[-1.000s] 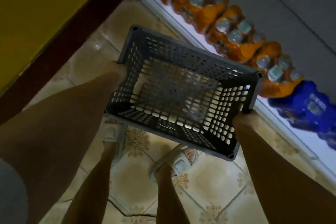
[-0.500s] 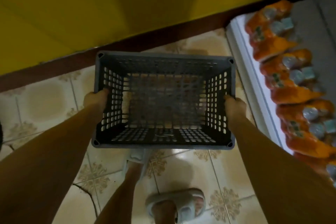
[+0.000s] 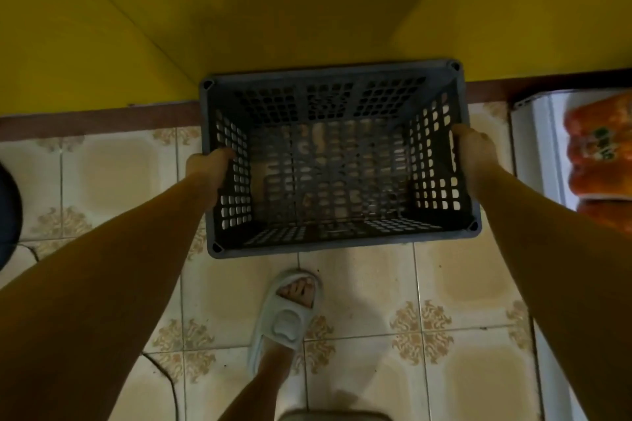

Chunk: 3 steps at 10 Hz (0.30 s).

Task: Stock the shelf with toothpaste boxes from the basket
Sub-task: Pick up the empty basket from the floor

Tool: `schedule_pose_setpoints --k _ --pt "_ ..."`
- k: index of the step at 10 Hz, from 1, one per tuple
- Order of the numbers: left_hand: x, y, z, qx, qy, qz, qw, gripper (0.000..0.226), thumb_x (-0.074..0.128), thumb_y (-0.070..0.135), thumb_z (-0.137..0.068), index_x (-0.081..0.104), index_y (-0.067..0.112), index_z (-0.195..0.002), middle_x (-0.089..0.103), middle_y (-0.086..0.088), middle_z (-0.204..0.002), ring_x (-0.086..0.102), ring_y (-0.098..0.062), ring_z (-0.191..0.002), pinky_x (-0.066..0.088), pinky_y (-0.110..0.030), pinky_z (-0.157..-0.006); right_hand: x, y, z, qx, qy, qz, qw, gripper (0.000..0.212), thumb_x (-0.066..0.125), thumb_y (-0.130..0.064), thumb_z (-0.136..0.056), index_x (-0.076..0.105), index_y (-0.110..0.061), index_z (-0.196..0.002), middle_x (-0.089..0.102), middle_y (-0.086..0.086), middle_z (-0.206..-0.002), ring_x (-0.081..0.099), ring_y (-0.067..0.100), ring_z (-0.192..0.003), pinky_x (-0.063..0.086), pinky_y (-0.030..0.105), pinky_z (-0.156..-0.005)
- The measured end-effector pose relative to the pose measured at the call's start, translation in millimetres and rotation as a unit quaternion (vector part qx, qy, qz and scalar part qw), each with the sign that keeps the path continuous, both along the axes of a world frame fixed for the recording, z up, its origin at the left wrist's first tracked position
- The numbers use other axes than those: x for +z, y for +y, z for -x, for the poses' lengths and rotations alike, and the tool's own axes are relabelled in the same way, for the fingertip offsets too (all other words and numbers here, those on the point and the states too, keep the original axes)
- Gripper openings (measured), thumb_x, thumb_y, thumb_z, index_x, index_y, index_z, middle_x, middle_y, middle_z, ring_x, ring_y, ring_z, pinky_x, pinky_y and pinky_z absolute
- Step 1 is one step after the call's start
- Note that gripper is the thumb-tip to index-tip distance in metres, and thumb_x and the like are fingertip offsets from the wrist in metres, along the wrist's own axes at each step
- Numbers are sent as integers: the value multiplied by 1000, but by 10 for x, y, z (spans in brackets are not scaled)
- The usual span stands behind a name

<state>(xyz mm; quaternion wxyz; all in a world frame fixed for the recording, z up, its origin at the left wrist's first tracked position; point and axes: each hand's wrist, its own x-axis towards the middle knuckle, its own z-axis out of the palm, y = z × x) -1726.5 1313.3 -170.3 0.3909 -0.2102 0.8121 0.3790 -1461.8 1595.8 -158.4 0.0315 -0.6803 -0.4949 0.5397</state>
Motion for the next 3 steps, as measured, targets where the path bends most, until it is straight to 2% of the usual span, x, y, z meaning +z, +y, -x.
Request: schedule_pose_setpoints --k 1,2,3 --pt "70 35 35 -15 1 3 1000 55 64 23 -88 47 4 -136 60 -17 -126 62 -37 -106 54 -46 -88 33 -38 -7 22 -23 -7 999 53 54 -42 -86 51 -10 -129 65 12 -110 65 29 -98 55 43 -84" --pt "346 137 44 -179 120 162 963 68 62 32 -89 33 7 -144 44 -19 -142 46 -40 -127 46 -53 -100 159 -72 -97 100 -65 -77 990 67 48 -59 -72 53 -17 -124 61 13 -116 63 35 -99 54 51 -88" --pt "713 268 -115 -359 224 199 884 67 53 39 -94 28 8 -148 35 -19 -149 35 -39 -136 37 -52 -108 371 -177 -157 198 -80 -133 968 50 41 -64 -72 55 -25 -101 56 11 -105 58 35 -92 52 49 -82"
